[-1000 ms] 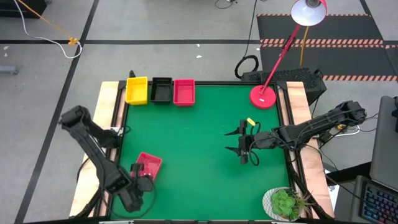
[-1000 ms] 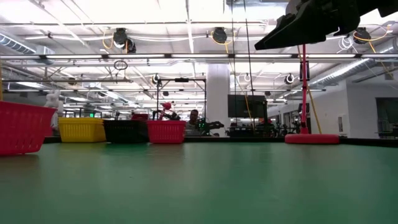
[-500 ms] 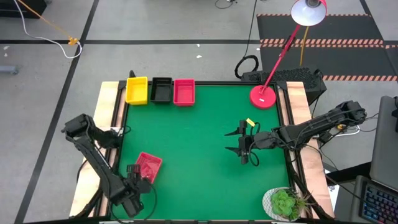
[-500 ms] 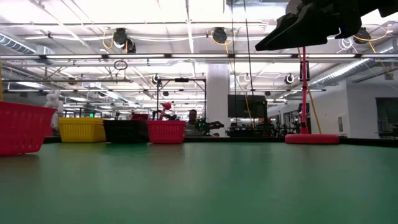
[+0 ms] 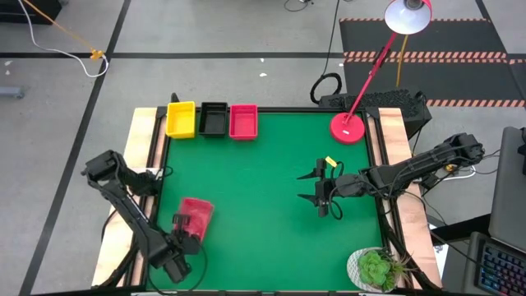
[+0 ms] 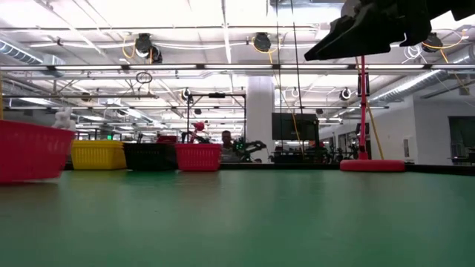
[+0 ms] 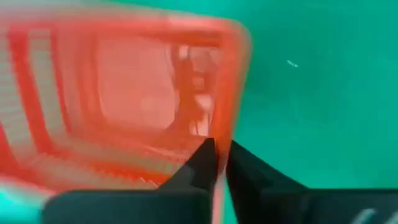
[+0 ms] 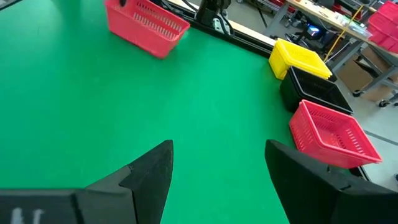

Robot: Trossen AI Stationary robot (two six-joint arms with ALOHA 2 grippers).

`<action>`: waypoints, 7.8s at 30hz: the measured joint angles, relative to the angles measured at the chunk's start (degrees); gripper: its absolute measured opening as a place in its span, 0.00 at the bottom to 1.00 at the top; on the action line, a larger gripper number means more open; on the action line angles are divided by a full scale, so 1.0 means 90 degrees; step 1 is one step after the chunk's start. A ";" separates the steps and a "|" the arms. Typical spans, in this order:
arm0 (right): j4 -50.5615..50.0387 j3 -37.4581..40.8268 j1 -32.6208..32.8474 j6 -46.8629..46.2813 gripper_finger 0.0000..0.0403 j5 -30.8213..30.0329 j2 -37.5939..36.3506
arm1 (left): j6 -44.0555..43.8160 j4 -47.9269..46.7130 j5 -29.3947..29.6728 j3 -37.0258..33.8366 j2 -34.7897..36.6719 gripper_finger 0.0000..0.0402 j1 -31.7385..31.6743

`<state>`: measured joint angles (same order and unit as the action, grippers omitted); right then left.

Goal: Stack baskets by color
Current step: Stack the bottom red bin on top of the top red bin

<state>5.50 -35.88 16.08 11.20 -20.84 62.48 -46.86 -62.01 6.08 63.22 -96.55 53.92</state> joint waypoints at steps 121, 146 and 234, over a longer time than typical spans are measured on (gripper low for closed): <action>-0.2741 -0.2466 -0.1496 0.4099 0.49 -0.1002 0.1388 | 1.0245 0.3516 0.3984 0.2098 -0.1117 0.02 -0.5130; -0.3610 -0.2460 -0.1494 0.3216 0.02 -0.0847 0.1396 | 0.9436 0.4127 0.5283 0.2101 -0.1110 0.27 -0.5079; 0.3066 0.0532 -0.1071 -0.0497 0.01 -0.3871 0.1404 | 0.4473 0.3590 0.2292 0.5646 -0.2469 0.77 -0.6864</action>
<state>33.10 -31.09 6.44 6.73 -55.68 75.11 -6.60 -29.71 26.71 114.04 -118.77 -7.86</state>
